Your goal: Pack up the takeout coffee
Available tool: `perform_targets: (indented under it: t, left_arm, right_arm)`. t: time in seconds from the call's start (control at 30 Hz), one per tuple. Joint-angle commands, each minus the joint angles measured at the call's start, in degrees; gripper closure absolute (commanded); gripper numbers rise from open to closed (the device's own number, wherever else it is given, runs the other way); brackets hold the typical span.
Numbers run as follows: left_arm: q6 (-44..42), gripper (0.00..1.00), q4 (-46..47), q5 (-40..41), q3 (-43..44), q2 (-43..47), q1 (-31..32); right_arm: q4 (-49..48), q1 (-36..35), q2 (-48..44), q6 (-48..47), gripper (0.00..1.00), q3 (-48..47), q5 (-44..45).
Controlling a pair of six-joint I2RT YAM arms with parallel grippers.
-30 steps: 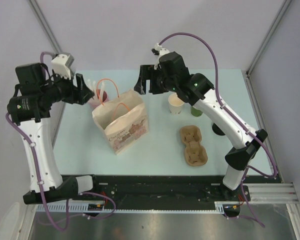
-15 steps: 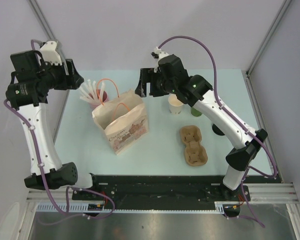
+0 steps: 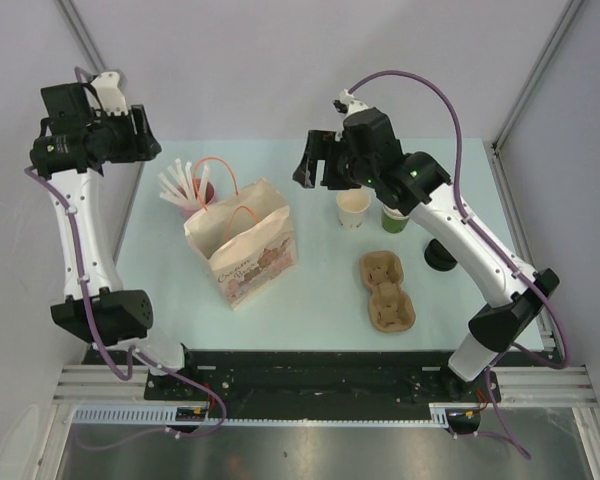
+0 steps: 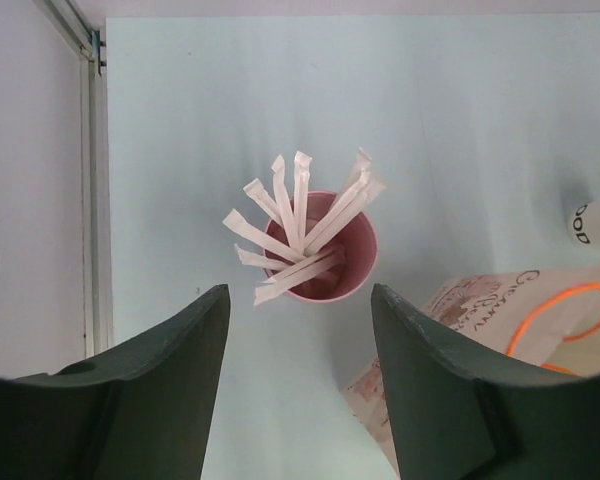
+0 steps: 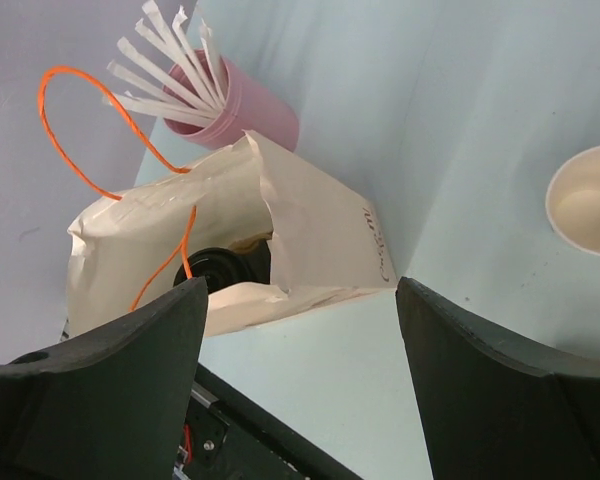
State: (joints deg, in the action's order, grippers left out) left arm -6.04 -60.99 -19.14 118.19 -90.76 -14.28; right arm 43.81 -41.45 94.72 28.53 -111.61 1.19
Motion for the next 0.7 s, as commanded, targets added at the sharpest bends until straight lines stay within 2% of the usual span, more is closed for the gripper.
perform_targets:
  t: [0.0, 0.07, 0.2, 0.23, 0.3, 0.37, 0.47, 0.57, 0.67]
  left_arm:
    - [-0.5, 0.38, 1.7, 0.4, 2.4, -3.1, -0.3]
    - [-2.2, 0.44, 1.7, -0.2, 1.4, -3.5, 0.2]
    - [-6.6, 0.54, 2.0, 5.0, -1.7, -4.4, 4.4]
    - [-5.8, 0.61, 2.3, 5.7, -2.1, -4.9, 4.4]
    - [-4.3, 0.64, 2.6, 7.6, -1.0, -7.5, 3.6]
    - [-2.6, 0.64, 2.6, 7.2, 2.2, -9.2, 2.8]
    - [-3.1, 0.59, 2.6, 7.3, 1.6, -9.1, 3.1]
    - [-2.4, 0.51, 2.8, 7.2, -4.1, -5.8, 2.2]
    - [-1.8, 0.46, 3.0, 3.2, -9.6, -4.5, -0.6]
  right_arm:
    - [-1.2, -0.1, -2.7, 1.0, 0.19, 1.1, 1.4]
    - [-1.4, -0.2, -3.7, 0.9, 0.19, 2.8, 1.7]
    - [-2.9, -0.1, -7.3, 1.9, 0.19, 8.5, 2.6]
    - [-3.6, -0.2, -8.2, 2.0, 0.19, 9.6, 2.9]
    - [-3.8, -0.1, -10.7, 2.0, 0.19, 12.5, 3.5]
    - [-3.7, 0.1, -12.1, 1.8, 0.19, 14.1, 4.3]
    - [-3.6, 0.1, -14.7, 2.0, 0.19, 17.1, 5.2]
    - [-4.2, 0.1, -17.3, 2.8, 0.19, 20.5, 6.3]
    - [-5.1, 0.1, -19.7, 3.3, 0.19, 24.0, 6.8]
